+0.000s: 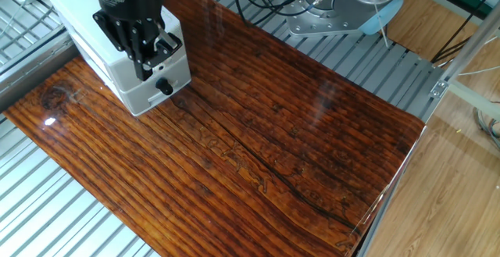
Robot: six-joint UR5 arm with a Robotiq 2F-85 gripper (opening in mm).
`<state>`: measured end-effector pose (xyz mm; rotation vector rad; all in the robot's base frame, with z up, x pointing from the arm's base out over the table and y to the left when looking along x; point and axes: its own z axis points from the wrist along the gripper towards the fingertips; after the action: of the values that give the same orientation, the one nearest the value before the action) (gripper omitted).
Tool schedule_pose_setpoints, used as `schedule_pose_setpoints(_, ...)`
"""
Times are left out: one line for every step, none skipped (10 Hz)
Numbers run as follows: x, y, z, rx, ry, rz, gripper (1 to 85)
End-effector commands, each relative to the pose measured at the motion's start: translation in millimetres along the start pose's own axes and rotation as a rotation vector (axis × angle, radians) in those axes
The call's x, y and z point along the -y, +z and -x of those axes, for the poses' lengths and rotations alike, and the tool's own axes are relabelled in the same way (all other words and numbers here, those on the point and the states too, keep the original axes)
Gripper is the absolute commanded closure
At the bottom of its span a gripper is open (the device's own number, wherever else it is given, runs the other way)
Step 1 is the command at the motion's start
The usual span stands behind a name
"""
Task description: Grasp the handle and open the drawer
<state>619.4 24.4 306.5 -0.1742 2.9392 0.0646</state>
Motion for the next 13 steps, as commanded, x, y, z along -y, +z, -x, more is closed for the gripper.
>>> schedule_pose_setpoints(-23.6,-6.6,10.3,0.030,0.040,0.062,83.7)
schedule_pose_setpoints(-25.0,-3.0,11.0,0.032,0.032,0.063,83.7)
schedule_pose_setpoints(-26.1,2.1,2.1,0.015,0.047,0.062,83.7)
schedule_pose_setpoints(-28.1,7.0,-5.8,0.012,0.019,0.070,83.7)
schedule_pose_setpoints(-32.0,14.4,-14.5,0.003,0.052,0.083,83.7)
schedule_pose_setpoints(-18.5,28.3,-53.5,-0.100,0.098,0.034,83.7)
schedule_pose_setpoints(-8.3,41.9,-72.4,-0.135,0.055,0.016,83.7)
schedule_pose_setpoints(-6.9,54.3,-75.8,-0.133,0.032,0.027,83.7)
schedule_pose_setpoints(-7.0,57.7,-78.2,-0.144,0.036,0.026,83.7)
schedule_pose_setpoints(-11.4,53.8,-81.3,-0.167,0.047,0.043,83.7)
schedule_pose_setpoints(-13.9,50.5,-76.6,-0.158,0.043,0.049,83.7)
schedule_pose_setpoints(-10.0,50.5,-74.3,-0.158,0.042,0.026,83.7)
schedule_pose_setpoints(-2.8,50.4,-75.7,-0.162,0.049,-0.002,83.7)
